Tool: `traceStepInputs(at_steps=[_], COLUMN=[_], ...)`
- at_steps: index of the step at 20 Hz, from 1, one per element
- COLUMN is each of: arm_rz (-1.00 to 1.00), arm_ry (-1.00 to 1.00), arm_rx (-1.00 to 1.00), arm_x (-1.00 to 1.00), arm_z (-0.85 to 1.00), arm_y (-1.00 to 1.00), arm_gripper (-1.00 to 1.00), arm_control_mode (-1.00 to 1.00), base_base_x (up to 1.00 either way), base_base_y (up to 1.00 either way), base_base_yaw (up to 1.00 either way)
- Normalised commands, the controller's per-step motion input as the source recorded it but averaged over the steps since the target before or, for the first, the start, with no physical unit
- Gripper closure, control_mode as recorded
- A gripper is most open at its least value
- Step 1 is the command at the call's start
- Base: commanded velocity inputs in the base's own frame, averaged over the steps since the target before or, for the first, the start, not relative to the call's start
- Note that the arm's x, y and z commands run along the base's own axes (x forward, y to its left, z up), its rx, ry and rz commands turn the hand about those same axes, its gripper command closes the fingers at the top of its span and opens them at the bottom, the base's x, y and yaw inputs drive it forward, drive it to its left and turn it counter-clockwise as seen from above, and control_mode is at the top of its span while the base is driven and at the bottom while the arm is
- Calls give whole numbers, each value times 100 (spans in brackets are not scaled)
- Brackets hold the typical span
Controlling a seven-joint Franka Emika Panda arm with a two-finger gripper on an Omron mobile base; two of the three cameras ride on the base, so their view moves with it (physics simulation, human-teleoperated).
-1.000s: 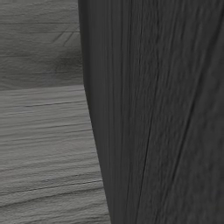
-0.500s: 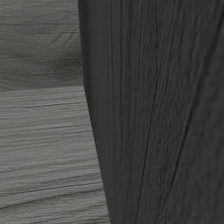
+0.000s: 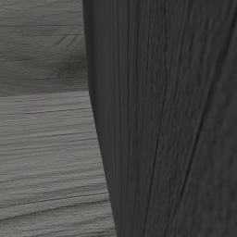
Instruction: Pick the dish brush and spray from the cabinet and place them on the counter.
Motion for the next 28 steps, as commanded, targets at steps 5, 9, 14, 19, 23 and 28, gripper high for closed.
traceStepInputs(at_steps=[5, 9, 14, 19, 23, 28], arm_rz=[2, 2, 1, 1, 0, 0], arm_ry=[0, 0, 0, 0, 0, 0], arm_rx=[0, 0, 0, 0, 0, 0], arm_x=[-1, -14, -43, -46, -29, -22], arm_z=[52, 42, 30, 45, 70, 85], arm_y=[0, 0, 0, 0, 1, 2], arm_gripper=[-100, -100, -100, -100, -100, -100], arm_control_mode=[-100, -100, -100, -100, -100, -100], base_base_x=[0, 0, 0, 0, 0, 0], base_base_y=[0, 0, 0, 0, 0, 0], base_base_yaw=[0, 0, 0, 0, 0, 0])
